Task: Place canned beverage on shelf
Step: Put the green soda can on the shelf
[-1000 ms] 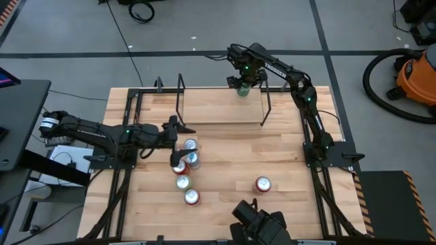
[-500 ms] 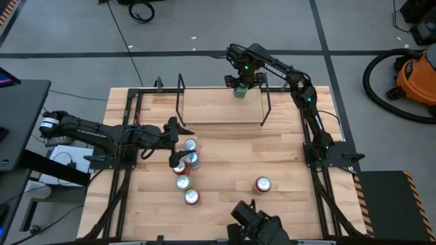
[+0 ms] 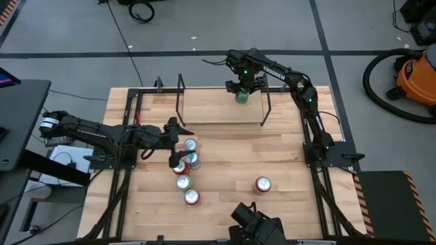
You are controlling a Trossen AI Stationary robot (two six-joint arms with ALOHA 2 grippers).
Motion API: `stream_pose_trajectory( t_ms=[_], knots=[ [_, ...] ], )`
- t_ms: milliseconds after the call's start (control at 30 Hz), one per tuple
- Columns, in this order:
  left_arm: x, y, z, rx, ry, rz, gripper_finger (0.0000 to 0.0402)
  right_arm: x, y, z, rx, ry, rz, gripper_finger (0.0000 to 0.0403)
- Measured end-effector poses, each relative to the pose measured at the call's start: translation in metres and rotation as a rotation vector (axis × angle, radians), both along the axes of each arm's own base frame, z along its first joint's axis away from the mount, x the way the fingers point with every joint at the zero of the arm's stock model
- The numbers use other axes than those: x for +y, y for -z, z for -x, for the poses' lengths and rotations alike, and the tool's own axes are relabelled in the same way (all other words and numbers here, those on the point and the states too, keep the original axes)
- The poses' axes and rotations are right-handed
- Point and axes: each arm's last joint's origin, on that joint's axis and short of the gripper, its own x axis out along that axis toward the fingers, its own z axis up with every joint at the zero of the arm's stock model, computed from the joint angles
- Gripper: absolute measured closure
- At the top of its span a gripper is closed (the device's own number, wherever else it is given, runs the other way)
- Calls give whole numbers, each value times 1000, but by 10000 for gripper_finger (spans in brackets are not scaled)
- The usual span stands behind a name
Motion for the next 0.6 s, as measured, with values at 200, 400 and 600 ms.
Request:
stream_pose_trajectory(
  t_ms=[200, 400, 600],
  knots=[
    [0, 0, 0, 0, 0, 0, 47, 0, 1, 0, 3, -17, 3, 74],
    [0, 0, 0, 0, 0, 0, 47, -2, 6, -2, 5, -20, 1, 50],
    [0, 0, 0, 0, 0, 0, 47, -2, 6, -2, -1, -20, 5, 46]
  ],
)
